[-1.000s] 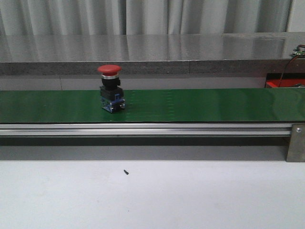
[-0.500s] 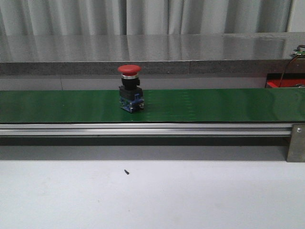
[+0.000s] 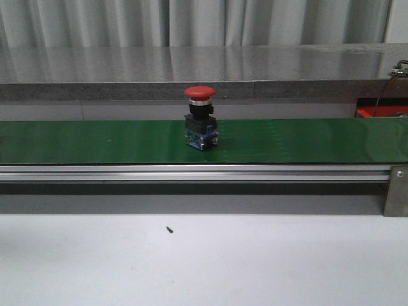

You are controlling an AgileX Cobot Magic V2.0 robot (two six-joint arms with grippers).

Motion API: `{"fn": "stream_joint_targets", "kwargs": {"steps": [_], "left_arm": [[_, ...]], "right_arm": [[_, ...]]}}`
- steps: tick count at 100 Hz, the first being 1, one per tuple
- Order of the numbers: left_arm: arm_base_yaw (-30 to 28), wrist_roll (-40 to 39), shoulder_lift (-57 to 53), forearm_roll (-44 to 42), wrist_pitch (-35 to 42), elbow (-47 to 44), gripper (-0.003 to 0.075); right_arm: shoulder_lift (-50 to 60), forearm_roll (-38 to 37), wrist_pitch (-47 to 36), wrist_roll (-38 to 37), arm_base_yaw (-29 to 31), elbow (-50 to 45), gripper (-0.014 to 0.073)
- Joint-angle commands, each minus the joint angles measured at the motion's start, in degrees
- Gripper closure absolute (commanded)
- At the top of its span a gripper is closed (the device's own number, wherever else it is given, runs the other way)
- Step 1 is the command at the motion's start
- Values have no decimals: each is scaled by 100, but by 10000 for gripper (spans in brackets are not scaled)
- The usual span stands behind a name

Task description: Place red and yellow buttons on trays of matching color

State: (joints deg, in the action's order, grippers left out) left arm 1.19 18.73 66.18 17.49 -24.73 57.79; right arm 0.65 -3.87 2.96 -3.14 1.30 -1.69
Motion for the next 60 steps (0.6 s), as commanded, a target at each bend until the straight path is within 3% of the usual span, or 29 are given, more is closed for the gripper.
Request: {"fn": "stream_joint_targets", "kwargs": {"steps": [1, 25, 35, 49, 60], "left_arm": [[254, 13, -734, 114, 756, -502, 102], [450, 13, -2449, 222, 1397, -2190, 104], [450, 13, -3119, 377, 1404, -2655, 153], [450, 13, -3902, 377, 1114, -3028, 319], [450, 13, -4330, 377, 998, -3136, 536]], "right_arm": [[96, -56, -637, -3, 6, 107, 662], [96, -37, -707, -3, 6, 112, 662], [96, 66, -707, -3, 6, 129, 662], [94, 183, -655, -3, 6, 315, 662], [2, 183, -597, -3, 6, 621, 662]]}}
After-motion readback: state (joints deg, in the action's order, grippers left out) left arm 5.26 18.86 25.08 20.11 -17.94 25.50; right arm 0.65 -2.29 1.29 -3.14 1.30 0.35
